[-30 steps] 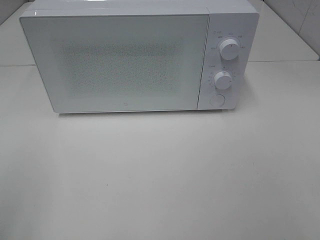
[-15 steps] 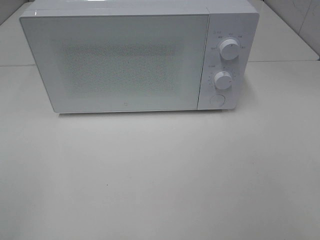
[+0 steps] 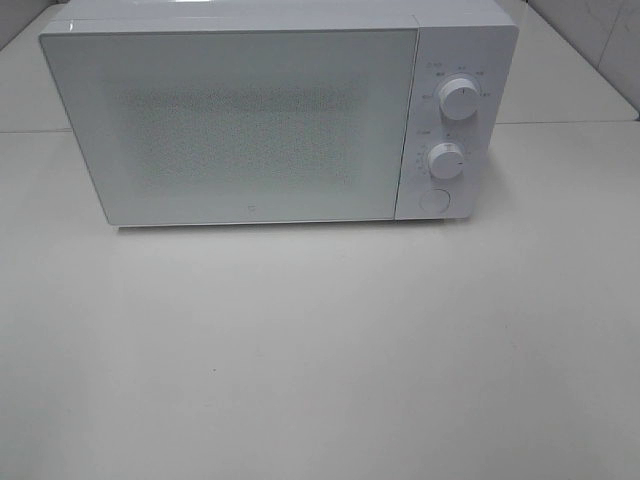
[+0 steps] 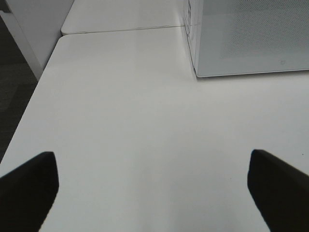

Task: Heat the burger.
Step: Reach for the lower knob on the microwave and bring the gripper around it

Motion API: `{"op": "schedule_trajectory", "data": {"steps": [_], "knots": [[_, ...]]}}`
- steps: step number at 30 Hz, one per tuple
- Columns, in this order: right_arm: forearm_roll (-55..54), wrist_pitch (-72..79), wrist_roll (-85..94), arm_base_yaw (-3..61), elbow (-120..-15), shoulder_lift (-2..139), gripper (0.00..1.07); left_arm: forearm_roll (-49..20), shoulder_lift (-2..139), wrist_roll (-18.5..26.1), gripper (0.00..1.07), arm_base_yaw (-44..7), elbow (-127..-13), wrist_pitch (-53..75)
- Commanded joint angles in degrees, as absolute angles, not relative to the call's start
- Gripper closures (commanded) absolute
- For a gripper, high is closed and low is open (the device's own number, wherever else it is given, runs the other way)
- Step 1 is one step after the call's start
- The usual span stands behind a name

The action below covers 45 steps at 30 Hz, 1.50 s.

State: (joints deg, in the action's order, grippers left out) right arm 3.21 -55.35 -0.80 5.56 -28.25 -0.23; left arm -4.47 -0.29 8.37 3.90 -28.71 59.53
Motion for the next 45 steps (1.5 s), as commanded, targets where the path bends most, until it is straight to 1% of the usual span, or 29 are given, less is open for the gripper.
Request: {"op": "schedule_trajectory", "data": {"steps": [1, 8, 45], "knots": [[3.2, -55.1, -0.6, 5.6, -28.1, -1.8, 0.33, -5.0, -1.8, 9.3, 0.06, 3.9, -28.5, 59.3], [3.2, -55.1, -0.6, 5.6, -28.1, -1.8, 0.33, -6.1, -1.8, 10.6, 0.06, 3.9, -28.5, 59.4], [3.2, -55.1, -0.6, 5.6, -28.1, -1.8, 0.33, -6.1, -1.7, 10.5, 0.06, 3.9, -28.5, 59.4]]}}
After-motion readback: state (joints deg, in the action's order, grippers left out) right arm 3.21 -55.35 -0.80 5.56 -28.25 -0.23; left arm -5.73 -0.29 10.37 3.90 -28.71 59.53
